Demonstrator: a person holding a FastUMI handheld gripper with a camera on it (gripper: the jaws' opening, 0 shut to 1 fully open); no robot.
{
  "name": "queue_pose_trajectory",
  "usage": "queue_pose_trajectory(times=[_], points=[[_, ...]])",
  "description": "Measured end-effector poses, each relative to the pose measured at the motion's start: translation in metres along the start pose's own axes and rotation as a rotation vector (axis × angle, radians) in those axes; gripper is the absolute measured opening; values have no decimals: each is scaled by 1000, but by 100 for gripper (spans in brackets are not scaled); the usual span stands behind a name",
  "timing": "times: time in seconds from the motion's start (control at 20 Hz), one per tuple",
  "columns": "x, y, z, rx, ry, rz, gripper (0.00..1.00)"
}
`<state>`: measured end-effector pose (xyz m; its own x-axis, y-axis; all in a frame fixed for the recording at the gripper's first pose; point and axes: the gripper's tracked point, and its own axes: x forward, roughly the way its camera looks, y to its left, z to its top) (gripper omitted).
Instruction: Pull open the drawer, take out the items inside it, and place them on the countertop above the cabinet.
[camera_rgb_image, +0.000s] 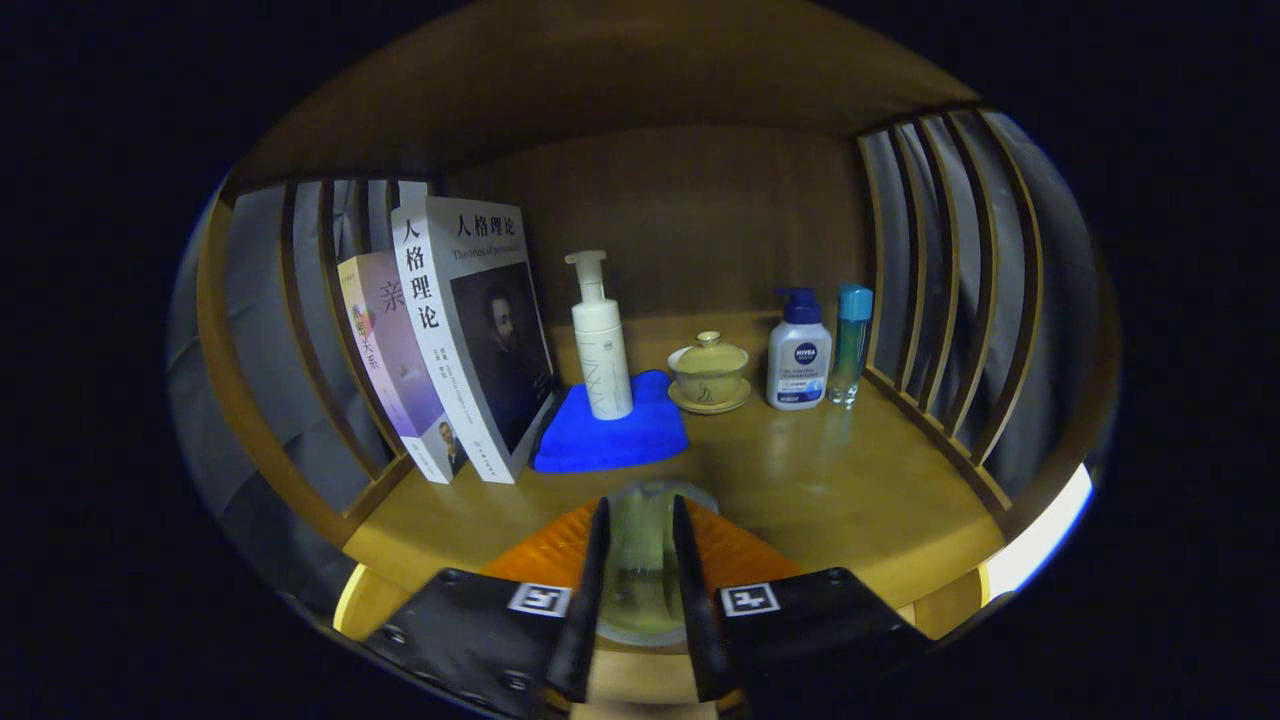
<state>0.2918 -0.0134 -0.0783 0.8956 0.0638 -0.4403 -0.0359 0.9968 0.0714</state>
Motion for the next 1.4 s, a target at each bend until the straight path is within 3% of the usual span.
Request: queue_pose_trajectory(times=[0.25, 0.6, 1.4], points=[[-21, 11, 9, -20, -70, 17, 98], [-89, 27, 16, -103, -226, 22, 98], [-215, 32, -38, -148, -467, -13, 98]])
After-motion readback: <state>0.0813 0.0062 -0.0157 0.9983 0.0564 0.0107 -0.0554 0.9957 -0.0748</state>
